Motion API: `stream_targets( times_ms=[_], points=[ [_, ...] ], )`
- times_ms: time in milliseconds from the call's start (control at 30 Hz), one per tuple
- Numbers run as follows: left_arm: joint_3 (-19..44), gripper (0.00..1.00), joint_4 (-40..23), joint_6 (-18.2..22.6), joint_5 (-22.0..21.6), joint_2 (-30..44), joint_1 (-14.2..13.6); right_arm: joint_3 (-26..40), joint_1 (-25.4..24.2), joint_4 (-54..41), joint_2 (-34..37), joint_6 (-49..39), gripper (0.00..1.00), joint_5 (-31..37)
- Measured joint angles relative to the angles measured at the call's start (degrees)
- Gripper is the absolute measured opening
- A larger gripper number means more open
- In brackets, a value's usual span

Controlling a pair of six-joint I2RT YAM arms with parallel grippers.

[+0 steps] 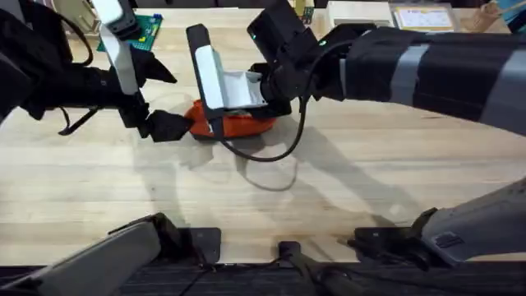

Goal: Unzip the bag, pick up the pens from the table one at a time and place them inside, then zip the bag closed.

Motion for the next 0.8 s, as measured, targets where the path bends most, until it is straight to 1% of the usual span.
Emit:
stream_targets(
  times_ms=[200,300,367,400,467,500,533,600,800],
  points=[
    [0.0,0.993,0.0,0.0,0.0,0.0,0.0,0.0,0.9,1.4,0.5,-0.2,0.031,-3.0],
    [0.0,0.993,0.0,0.0,0.0,0.0,0.0,0.0,1.0,1.4,2.0,-0.1,0.037,-4.2],
    [0.0,0.993,0.0,0.0,0.0,0.0,0.0,0.0,0.9,1.5,2.2,0.1,0.307,-4.4],
    [0.0,0.993,0.0,0.0,0.0,0.0,0.0,0.0,0.9,1.5,2.2,0.0,0.467,-4.5],
    [0.0,0.993,0.0,0.0,0.0,0.0,0.0,0.0,0.9,1.5,2.2,0.0,0.753,-4.4],
    [0.0,0.993,0.0,0.0,0.0,0.0,0.0,0.0,0.9,1.5,2.1,0.0,0.877,-4.4],
    [0.0,0.993,0.0,0.0,0.0,0.0,0.0,0.0,0.9,1.5,2.1,-0.1,0.967,-4.5],
    [0.0,0.993,0.0,0.0,0.0,0.0,0.0,0.0,0.9,1.3,2.1,0.0,0.995,-4.5],
    [0.0,0.993,0.0,0.0,0.0,0.0,0.0,0.0,0.9,1.1,2.1,0.8,0.996,-4.4]
  ],
)
